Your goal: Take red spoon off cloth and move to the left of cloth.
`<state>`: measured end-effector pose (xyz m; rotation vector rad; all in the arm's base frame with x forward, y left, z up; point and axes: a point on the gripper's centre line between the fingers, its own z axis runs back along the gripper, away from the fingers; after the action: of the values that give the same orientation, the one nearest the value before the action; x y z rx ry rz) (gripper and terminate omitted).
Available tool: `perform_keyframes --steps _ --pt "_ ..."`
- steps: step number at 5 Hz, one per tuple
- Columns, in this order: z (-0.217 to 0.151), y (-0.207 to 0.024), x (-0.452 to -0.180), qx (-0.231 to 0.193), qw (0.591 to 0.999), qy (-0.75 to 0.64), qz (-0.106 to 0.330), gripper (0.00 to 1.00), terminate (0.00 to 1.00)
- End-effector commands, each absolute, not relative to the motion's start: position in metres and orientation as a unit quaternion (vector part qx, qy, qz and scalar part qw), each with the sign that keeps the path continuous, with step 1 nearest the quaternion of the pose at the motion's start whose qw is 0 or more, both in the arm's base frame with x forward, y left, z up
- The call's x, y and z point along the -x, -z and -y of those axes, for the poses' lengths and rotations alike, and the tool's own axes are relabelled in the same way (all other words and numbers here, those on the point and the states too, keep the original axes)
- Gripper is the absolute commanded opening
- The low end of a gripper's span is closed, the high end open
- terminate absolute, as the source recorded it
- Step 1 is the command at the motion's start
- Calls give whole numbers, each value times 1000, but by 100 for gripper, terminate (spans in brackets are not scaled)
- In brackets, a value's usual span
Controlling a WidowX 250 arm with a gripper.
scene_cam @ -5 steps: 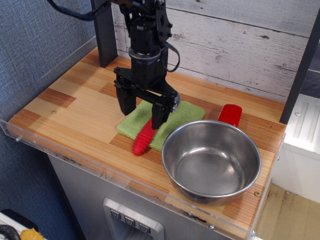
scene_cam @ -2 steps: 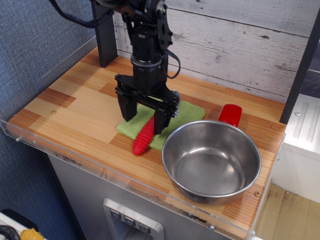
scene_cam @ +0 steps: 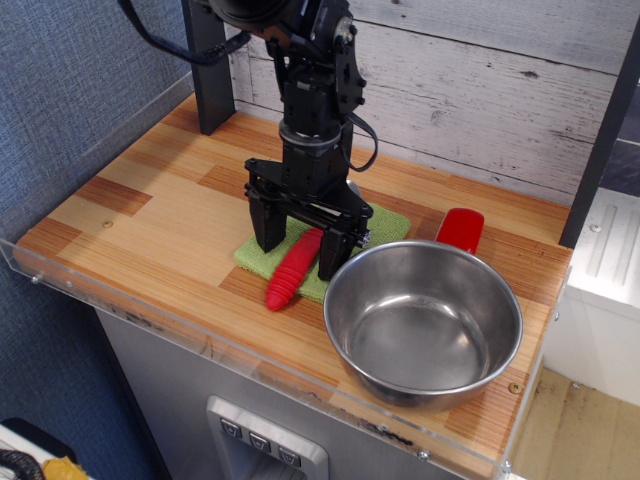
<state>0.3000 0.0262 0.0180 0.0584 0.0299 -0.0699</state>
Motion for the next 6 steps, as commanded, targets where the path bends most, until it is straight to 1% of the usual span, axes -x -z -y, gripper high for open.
perform_keyframes --steps 1,2,3,4,5,6 --pt "-27 -23 -304 -34 999 37 -2 100 0" --pt "-26 -23 -304 -33 999 38 -1 0 0" --pt "-27 -25 -303 -27 999 38 2 0 0" --pt "-30 -43 -298 -24 999 32 22 0 0" --pt "-46 -86 -285 -12 998 0 68 0 0" --pt "-70 -104 -270 5 995 -42 88 0 0"
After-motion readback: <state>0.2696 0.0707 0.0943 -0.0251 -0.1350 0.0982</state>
